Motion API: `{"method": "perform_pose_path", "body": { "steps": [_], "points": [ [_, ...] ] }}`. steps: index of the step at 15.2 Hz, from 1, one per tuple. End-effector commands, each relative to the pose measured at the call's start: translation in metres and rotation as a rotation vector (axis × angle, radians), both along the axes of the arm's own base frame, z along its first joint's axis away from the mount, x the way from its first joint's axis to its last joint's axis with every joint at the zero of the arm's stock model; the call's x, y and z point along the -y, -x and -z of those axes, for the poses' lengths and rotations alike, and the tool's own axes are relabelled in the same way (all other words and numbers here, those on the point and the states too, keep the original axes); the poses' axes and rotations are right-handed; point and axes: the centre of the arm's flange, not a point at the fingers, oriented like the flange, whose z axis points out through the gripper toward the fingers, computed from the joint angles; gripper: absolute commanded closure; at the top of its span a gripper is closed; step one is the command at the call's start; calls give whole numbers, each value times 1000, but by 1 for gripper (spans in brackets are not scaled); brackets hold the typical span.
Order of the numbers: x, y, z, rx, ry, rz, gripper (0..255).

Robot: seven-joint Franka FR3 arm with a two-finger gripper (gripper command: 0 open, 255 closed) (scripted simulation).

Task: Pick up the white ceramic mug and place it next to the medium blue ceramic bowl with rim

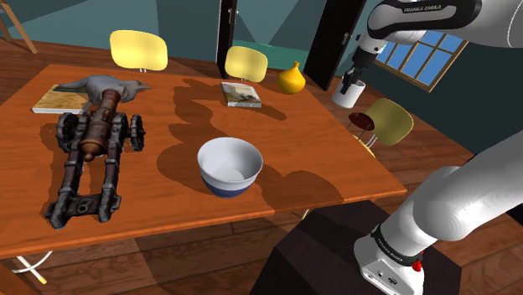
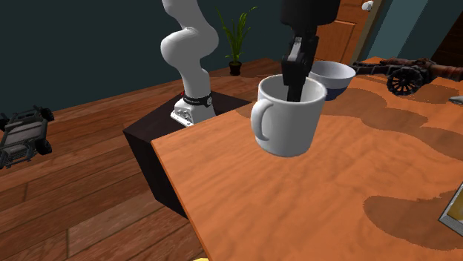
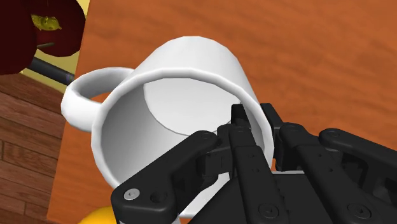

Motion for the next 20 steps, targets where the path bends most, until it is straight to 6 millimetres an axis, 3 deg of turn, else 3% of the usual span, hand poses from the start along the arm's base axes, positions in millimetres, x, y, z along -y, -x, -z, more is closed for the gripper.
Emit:
{"method": "perform_pose_path", "body": {
  "steps": [1, 20],
  "points": [
    [-26, -8, 0, 0, 0, 1, 255],
    [-269, -71, 0, 0, 0, 1, 255]
  ]
}}
